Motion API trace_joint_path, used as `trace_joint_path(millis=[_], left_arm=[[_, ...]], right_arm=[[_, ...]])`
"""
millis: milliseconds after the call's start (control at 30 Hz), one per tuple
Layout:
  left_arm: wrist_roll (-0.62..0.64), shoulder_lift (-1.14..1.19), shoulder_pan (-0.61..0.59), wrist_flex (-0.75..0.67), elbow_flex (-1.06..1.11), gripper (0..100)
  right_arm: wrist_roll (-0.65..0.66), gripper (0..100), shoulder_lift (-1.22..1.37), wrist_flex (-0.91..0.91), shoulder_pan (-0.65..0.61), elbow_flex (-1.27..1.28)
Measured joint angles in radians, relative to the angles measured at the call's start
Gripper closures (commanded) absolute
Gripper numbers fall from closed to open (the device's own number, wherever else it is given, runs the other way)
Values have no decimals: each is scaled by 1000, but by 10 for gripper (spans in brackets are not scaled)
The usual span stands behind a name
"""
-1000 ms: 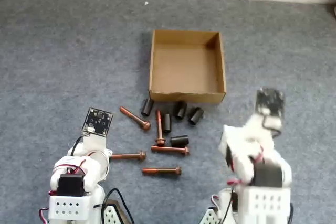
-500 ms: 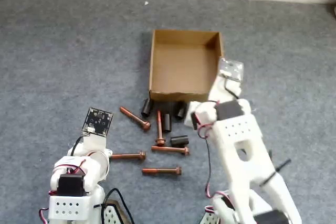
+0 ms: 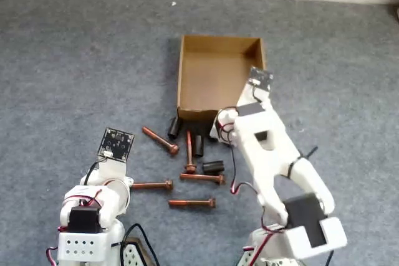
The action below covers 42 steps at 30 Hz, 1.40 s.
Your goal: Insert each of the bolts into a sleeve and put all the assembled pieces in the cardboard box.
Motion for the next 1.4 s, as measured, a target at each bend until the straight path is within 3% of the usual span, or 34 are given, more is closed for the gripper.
trace_joint_path(millis=[200,433,833,1233,1400], left_arm=[[0,0,0,0,0,989],[0,0,0,0,0,989],[0,0,0,0,0,989],[0,0,0,-8,0,989],[0,0,-89,-15,-43,989]], right_arm=[[0,748,89,-2,0,-18],[0,998,118,2,23,-35],[97,994,104,49,52,-35],[126,994,-393,169,44,107],[126,994,-466,172,46,170]])
